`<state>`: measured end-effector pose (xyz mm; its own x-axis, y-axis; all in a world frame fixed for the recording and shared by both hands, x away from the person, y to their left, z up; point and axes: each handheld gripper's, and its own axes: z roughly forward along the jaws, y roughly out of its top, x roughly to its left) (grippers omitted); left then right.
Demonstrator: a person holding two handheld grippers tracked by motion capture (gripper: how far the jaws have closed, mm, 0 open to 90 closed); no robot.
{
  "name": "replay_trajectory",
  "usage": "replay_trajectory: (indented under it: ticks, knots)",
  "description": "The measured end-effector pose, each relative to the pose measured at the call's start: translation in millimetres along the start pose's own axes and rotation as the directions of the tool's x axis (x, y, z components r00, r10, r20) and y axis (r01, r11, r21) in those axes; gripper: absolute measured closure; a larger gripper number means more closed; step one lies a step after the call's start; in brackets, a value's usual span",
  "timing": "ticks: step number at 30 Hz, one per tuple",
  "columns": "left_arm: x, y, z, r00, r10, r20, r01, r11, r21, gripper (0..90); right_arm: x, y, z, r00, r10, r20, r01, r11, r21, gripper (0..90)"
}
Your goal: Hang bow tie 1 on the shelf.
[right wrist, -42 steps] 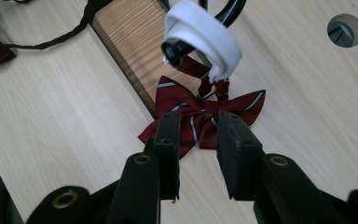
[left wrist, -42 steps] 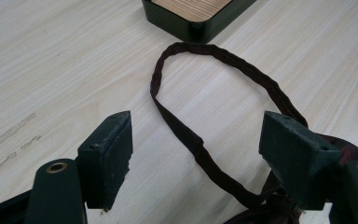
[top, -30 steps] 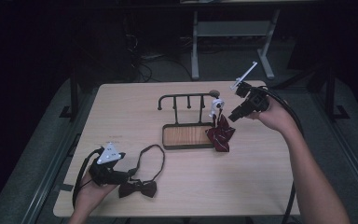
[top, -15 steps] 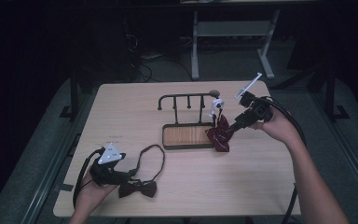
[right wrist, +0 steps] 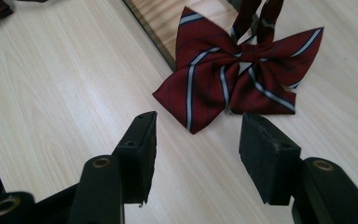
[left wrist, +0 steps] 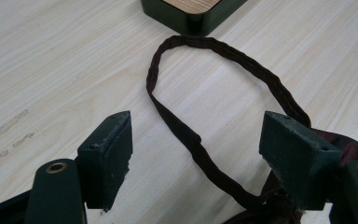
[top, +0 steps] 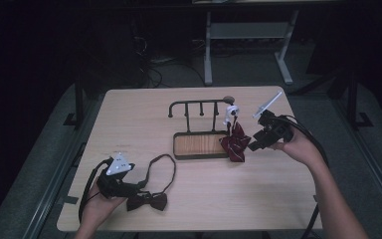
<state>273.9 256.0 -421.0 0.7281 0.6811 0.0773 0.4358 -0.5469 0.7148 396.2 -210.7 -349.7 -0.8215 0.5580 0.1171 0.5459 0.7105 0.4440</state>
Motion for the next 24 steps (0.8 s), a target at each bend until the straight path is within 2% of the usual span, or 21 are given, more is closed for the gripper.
replay_trajectory:
  ticks: [12, 16, 22, 24]
  knots:
    - [-0.8, -0.1, 1.0, 1.0000, -0.001, 0.001, 0.001, 1.0000, -0.002, 26.0, 6.1, -20.4, 16.9, 0.9999, 0.010, -0.014, -0.010, 0.9999, 0.008, 43.8]
    - [-0.5, -0.3, 2.1, 1.0000, 0.000, 0.005, 0.000, 1.0000, -0.003, 26.1, 7.6, -26.5, 19.7, 0.9995, 0.024, -0.022, -0.024, 0.9997, 0.004, 42.9]
    - [1.2, -0.7, 3.4, 0.9999, -0.003, 0.012, 0.003, 1.0000, -0.002, 26.1, 13.4, -32.3, 21.6, 0.9998, 0.015, -0.014, -0.015, 0.9999, 0.002, 42.2]
    - [1.0, -0.8, 4.2, 0.9997, -0.018, 0.017, 0.018, 0.9998, -0.004, 26.1, 16.0, -34.2, 22.5, 0.9998, 0.015, -0.015, -0.015, 0.9999, 0.000, 41.8]
